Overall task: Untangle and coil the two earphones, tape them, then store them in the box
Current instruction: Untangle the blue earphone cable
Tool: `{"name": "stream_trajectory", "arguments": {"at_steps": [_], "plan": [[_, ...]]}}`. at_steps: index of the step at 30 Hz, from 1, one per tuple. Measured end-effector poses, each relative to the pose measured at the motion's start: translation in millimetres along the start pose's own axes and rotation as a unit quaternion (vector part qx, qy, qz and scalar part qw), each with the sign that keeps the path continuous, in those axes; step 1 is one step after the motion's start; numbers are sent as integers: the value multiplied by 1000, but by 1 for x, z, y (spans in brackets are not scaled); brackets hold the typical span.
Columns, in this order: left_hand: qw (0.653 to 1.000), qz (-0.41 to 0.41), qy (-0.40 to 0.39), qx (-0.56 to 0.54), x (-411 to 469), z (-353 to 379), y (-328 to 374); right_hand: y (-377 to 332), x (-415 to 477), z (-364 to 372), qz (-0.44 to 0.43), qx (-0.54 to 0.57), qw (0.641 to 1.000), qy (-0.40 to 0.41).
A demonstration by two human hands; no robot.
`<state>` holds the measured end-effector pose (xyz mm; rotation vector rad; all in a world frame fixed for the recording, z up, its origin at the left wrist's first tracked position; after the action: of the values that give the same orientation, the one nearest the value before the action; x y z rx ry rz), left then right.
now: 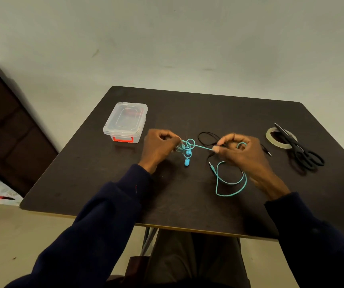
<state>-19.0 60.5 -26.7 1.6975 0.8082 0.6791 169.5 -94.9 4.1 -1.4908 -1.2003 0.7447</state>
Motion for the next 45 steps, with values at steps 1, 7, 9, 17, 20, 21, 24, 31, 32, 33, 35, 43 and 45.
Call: {"name": "stream_trajectory", "arguments": {"at_steps": [1, 7, 9, 17, 20, 21, 24, 31, 32, 33, 35, 43, 45], "plan": [[1000, -5, -7, -19, -1, 1, 1, 1, -2, -1, 2, -84, 996, 1], [998, 8, -52, -24, -8, 17, 7, -4, -4, 16, 11, -360, 932, -24], [998, 19, -53, -14, -9, 19, 10, -11, -2, 20, 8, -404, 915, -5], [995, 58, -85, -6, -15, 25, 19, -27, 4, 41, -44, -353, 933, 54], [996, 43, -72, -3, -16, 23, 16, -22, 10, 45, -30, -317, 947, 33], [997, 29, -68, 0, -15, 22, 14, -23, 11, 47, -31, -315, 948, 24], [997, -24, -71, 17, -8, 22, 7, -28, 10, 51, -58, -316, 947, 16], [991, -10, -134, 10, -6, 32, 14, -34, 9, 46, -102, -312, 944, 47], [992, -10, -128, 3, -6, 31, 14, -34, 9, 46, -106, -319, 941, 45], [993, -12, -120, -2, -6, 31, 14, -33, 8, 47, -107, -330, 937, 42], [996, -19, -89, 5, -7, 28, 12, -31, 7, 47, -107, -350, 930, 42], [984, -46, 30, 170, 0, 9, 11, -35, 0, 34, -127, -305, 936, 118], [990, -56, 39, 126, 1, 5, 10, -41, -6, 32, -146, -289, 935, 141]]}}
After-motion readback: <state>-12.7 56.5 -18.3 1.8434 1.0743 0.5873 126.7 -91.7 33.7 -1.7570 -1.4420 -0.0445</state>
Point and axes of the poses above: each hand's wrist, its own x-axis towards the middle knuckle, its own z-axis out of the palm, y = z × x, the point moved 7 cm from there along x, towards the middle knuckle, and after that the axes turned 10 degrees about -y, right-handed, at the moved point
